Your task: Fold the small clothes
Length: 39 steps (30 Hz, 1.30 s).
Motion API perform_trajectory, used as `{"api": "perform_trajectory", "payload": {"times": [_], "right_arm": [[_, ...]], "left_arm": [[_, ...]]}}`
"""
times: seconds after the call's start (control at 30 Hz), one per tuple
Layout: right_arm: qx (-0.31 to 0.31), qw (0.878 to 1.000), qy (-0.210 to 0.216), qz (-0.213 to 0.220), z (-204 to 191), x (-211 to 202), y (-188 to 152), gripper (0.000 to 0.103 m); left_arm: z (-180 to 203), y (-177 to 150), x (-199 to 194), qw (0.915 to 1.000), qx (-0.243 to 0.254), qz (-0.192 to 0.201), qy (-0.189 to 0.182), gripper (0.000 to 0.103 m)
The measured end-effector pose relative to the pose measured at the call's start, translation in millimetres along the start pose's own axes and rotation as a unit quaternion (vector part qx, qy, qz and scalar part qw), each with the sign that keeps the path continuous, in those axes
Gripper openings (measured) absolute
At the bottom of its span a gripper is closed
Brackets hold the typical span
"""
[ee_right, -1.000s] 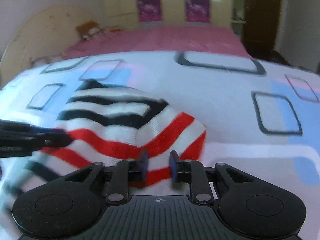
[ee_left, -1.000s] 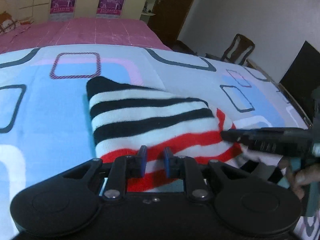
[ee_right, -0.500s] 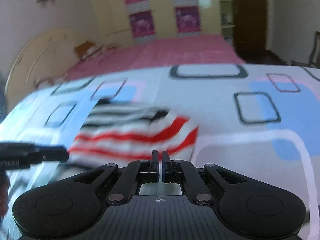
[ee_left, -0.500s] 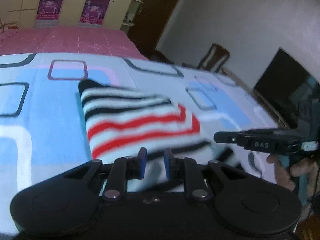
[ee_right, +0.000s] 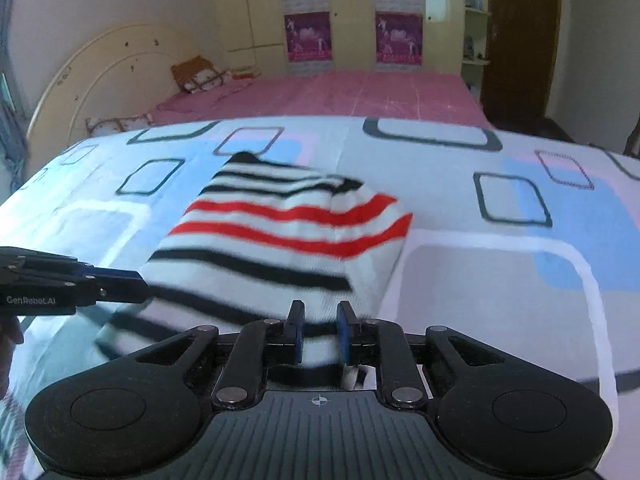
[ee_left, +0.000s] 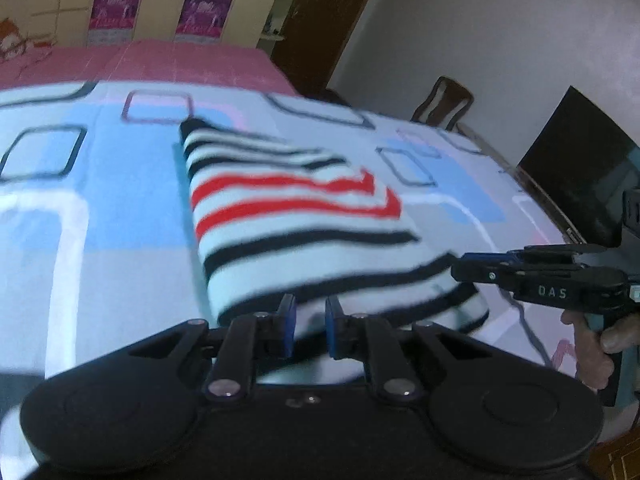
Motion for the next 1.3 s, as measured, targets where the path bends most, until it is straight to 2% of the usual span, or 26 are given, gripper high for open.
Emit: {"api": "perform_trajectory", "payload": {"times": [0.13,0.23,0.3,0.37,0.4,0.5,0.6,0.63,0.7,0.8,0.87,0.97,1.03,1.1,1.17,1.23,1.27,1.3], "right_arm": [[0.013,0.999,-0.018,-0.044,5,23,-24,0.018],[0.02,0.998,-0.038,-0.036,11,32,-36,0.018],[0.049,0.998,-0.032,-0.032,18,33,-39,0.019],[0.077,0.996,-0.023,-0.03,25,32,-40,0.02],[0.08,0.996,-0.023,-0.03,27,33,-40,0.023],[0.077,0.996,-0.033,-0.028,21,25,-32,0.023],[0.068,0.996,-0.041,0.026,8,-3,-20,0.023],[0.07,0.996,-0.045,0.031,7,-5,-17,0.024],[0.088,0.995,-0.038,0.037,10,-3,-10,0.024],[0.109,0.992,-0.047,0.029,17,11,-2,0.024],[0.135,0.99,-0.038,0.011,24,23,-2,0.025],[0.138,0.989,-0.049,-0.011,35,34,-8,0.024],[0.167,0.985,-0.039,-0.003,43,35,-14,0.027],[0.15,0.987,-0.054,-0.006,36,35,-11,0.027],[0.14,0.988,-0.069,-0.01,28,33,-7,0.027],[0.116,0.988,-0.097,0.01,14,22,0,0.027],[0.101,0.989,-0.108,0.027,6,15,4,0.032],[0.092,0.989,-0.111,0.035,1,12,6,0.05]], "left_arm": [[-8,-14,9,0.9993,-0.032,-0.017,-0.003,0.013],[-10,-18,18,0.9995,-0.023,-0.02,0.009,0.01],[-10,-21,22,0.9994,-0.026,-0.019,0.012,0.01],[-6,-22,22,0.9996,-0.008,-0.015,0.021,0.01],[-6,-22,22,0.9996,-0.006,-0.014,0.023,0.01],[-5,-18,9,0.9996,0.002,-0.012,0.024,0.01],[-11,-18,-11,0.9992,0.001,0.014,0.038,0.032],[-16,-18,-14,0.9989,-0.003,0.022,0.041,0.036],[-23,-17,-11,0.9988,-0.013,0.018,0.044,0.041],[-31,-16,6,0.9988,-0.032,-0.004,0.037,0.041],[-35,-16,19,0.9983,-0.05,-0.029,0.013,0.039],[-34,-15,39,0.9932,-0.079,-0.082,-0.025,0.04],[-28,-11,40,0.9941,-0.063,-0.086,-0.016,0.04],[-23,-10,36,0.9954,-0.04,-0.087,-0.008,0.041],[-24,-9,29,0.9961,-0.034,-0.081,0.002,0.045],[-26,-9,19,0.9978,-0.029,-0.058,0.017,0.064],[-27,-9,16,0.9979,-0.03,-0.052,0.024,0.072],[-28,-9,16,0.998,-0.033,-0.047,0.028,0.072]]}}
Point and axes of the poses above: each gripper's, at about its wrist camera, not at the fingertips, and x roughly the way its jaws point, z to its right, y to its top, the point moved 2 cm from there along x, roughly the way its jaws point, and after that the axes turned 9 degrees about y, right-handed, at the moved point
